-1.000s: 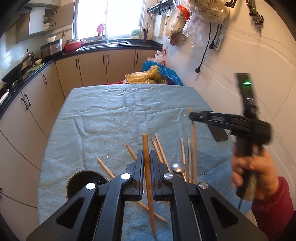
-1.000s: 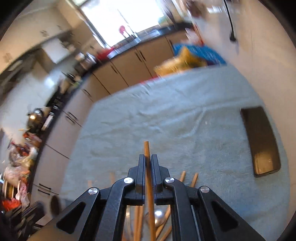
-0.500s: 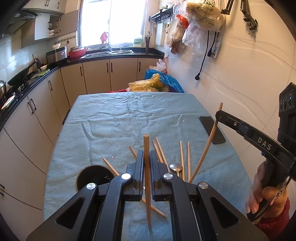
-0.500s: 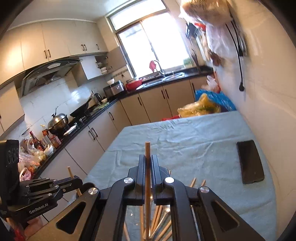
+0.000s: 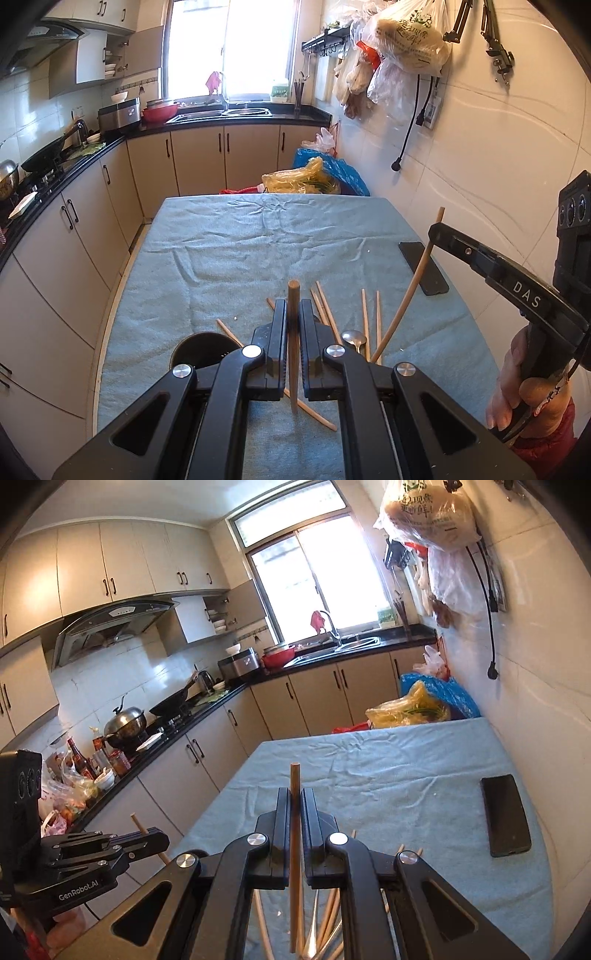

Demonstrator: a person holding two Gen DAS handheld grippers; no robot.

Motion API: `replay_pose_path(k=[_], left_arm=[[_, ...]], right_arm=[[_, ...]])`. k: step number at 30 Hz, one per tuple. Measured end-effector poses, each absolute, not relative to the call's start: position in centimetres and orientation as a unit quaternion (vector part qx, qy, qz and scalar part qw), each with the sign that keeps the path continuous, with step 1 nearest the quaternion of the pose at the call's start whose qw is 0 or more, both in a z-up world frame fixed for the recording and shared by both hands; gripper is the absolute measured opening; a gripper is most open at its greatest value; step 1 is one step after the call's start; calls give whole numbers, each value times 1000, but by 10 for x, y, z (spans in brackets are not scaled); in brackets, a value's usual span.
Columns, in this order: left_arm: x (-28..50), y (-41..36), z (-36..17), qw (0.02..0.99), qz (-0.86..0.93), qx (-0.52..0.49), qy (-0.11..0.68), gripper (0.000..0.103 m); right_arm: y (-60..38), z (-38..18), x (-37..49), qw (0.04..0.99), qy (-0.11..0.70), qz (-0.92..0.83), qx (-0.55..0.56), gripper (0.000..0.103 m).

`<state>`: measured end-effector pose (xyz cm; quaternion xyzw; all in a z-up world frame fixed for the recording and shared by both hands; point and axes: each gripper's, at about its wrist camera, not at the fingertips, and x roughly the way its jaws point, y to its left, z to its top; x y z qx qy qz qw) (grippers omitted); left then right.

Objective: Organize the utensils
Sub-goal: 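Lift both held chopsticks upright and carry them over the black holder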

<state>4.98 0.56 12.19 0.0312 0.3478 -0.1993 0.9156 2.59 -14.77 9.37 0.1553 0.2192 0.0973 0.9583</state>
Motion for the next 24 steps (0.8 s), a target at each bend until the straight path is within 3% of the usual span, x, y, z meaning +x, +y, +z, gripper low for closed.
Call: replay_pose_path(k=[13, 24], left_arm=[[47, 9, 153, 928, -192, 33, 318, 6], [37, 42, 219, 948, -180, 20, 260, 6]], right_arm=[[-135, 113, 29, 964, 200, 99, 141, 6], [-109, 159, 36, 969, 160, 127, 139, 6]])
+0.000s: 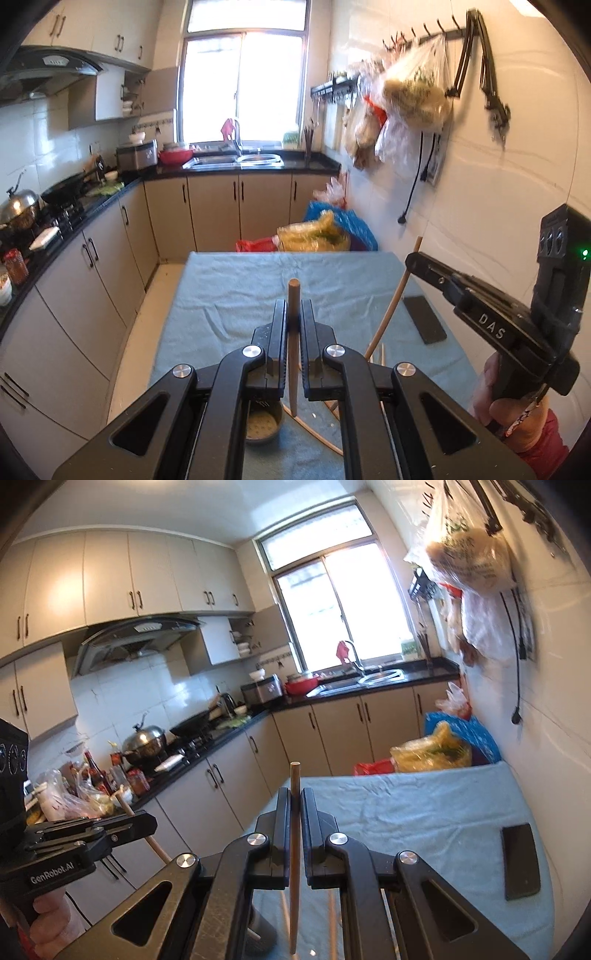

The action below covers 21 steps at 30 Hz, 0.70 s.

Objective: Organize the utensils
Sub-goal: 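Lift both held chopsticks upright and carry them over the black holder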

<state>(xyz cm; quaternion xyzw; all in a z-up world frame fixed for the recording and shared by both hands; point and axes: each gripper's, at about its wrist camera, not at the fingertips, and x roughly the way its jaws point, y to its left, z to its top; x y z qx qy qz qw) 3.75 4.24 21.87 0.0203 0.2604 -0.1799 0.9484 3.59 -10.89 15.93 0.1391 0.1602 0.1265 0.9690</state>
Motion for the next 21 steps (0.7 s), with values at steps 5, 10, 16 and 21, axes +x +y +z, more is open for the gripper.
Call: replay_pose_path(k=[5, 10, 16, 21], left_arm=[[33, 62, 241, 957, -167, 17, 237, 6], [42, 77, 235, 956, -155, 8, 248, 6], [62, 89, 208, 948, -147, -7, 282, 6], [81, 98, 181, 939, -139, -17, 314, 6]], right_arm=[[-90, 182, 40, 970, 137, 146, 141, 6], [-64, 188, 49, 967, 135, 164, 137, 6], [-36, 166, 74, 959, 177, 177, 129, 6], [-18, 136, 96, 953, 222, 176, 111, 6]])
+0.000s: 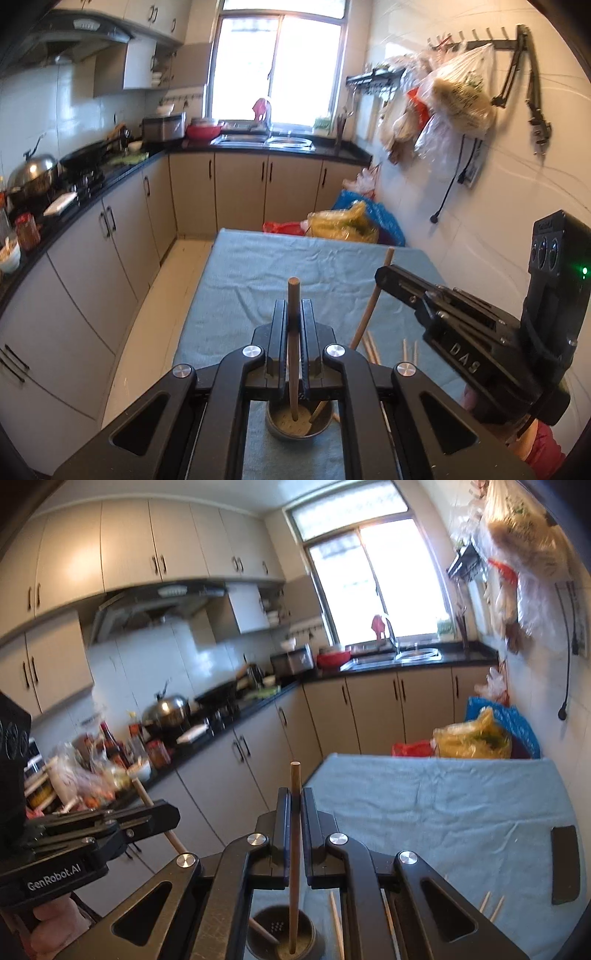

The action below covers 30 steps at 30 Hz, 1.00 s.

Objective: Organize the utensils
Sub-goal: 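Lift both held chopsticks upright and carry them over the black holder, then lower the chopsticks into the black holder and open both tools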

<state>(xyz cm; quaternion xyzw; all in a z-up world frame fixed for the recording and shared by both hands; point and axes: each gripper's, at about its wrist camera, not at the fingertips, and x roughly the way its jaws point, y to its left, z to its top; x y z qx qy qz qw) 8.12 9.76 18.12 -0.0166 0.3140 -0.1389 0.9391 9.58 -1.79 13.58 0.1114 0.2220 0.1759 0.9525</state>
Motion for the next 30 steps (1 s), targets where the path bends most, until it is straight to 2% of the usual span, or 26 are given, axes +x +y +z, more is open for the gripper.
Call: replay_pose_path(k=[11, 24, 26, 28, 30], left_arm=[[110, 108, 144, 927, -122, -24, 354, 6], [117, 112, 140, 924, -119, -30, 361, 7], [117, 112, 141, 924, -119, -30, 361, 10], [116, 113, 142, 926, -117, -31, 358, 19], [113, 113, 145, 928, -116, -31, 353, 21]], right_arm=[[-13, 89, 131, 933, 290, 177, 119, 6], [-22, 83, 140, 924, 310, 183, 132, 7], [-22, 83, 139, 925, 307, 182, 132, 7], [-23, 84, 138, 924, 307, 182, 135, 7], [-26, 86, 136, 924, 305, 184, 138, 7]])
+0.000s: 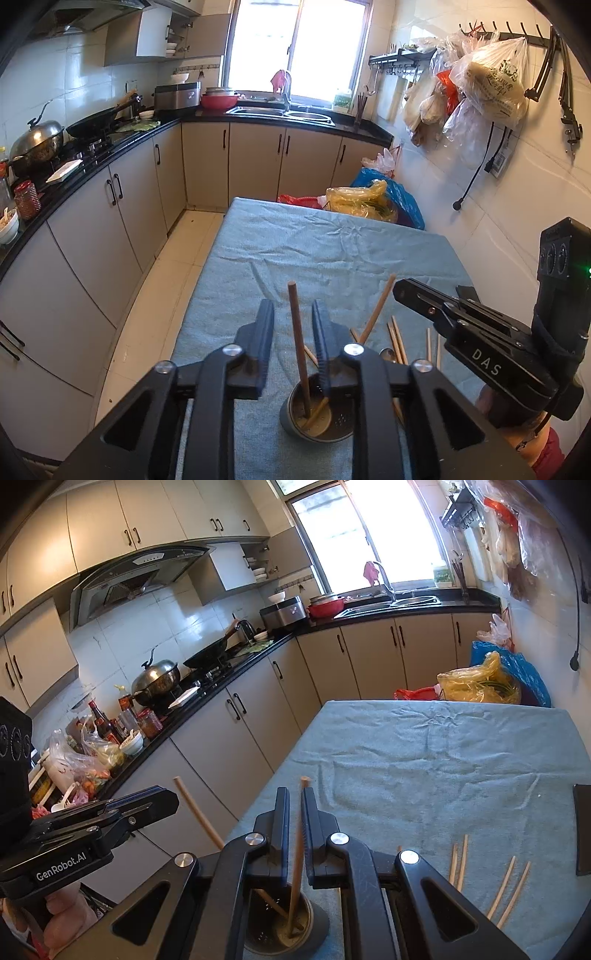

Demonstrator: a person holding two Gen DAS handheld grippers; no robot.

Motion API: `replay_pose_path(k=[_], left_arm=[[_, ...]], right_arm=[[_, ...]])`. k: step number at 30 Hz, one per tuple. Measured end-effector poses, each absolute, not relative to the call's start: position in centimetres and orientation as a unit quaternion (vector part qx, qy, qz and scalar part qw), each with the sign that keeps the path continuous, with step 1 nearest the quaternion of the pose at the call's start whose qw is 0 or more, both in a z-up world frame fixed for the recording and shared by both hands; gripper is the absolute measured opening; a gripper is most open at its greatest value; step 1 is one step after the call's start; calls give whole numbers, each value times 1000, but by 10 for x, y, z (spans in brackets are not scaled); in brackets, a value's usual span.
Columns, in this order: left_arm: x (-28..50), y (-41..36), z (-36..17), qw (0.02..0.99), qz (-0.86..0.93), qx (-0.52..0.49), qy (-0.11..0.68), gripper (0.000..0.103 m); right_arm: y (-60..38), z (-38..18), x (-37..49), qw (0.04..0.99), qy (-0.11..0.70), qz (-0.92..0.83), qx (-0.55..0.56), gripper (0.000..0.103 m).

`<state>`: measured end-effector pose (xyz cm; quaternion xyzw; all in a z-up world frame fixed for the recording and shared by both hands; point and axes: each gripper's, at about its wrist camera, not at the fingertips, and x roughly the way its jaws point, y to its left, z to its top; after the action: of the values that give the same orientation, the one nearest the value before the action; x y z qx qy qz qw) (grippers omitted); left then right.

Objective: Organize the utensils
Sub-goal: 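Lower the chopsticks into the black holder and open both tools, then grasp a metal spoon by its handle with the right tool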

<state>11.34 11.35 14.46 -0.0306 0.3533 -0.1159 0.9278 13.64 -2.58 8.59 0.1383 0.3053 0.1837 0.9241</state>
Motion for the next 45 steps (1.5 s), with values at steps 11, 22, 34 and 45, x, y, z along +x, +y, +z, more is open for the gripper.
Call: replay_pose_path(k=[11, 22, 34, 45], left_arm=[[94, 106, 157, 932, -133, -23, 337, 22], [68, 55, 154, 922, -188, 13, 337, 24], [63, -6, 109, 891, -232, 48, 387, 27], [65, -41, 69, 866, -242, 64, 434, 27]], right_arm=[[-59, 95, 110, 925, 292, 181, 164, 7], [-134, 53, 86, 904, 333, 143, 229, 15], [-184, -31, 74, 852, 412, 117, 302, 15], [-208, -99, 75, 781, 470, 113, 396, 26]])
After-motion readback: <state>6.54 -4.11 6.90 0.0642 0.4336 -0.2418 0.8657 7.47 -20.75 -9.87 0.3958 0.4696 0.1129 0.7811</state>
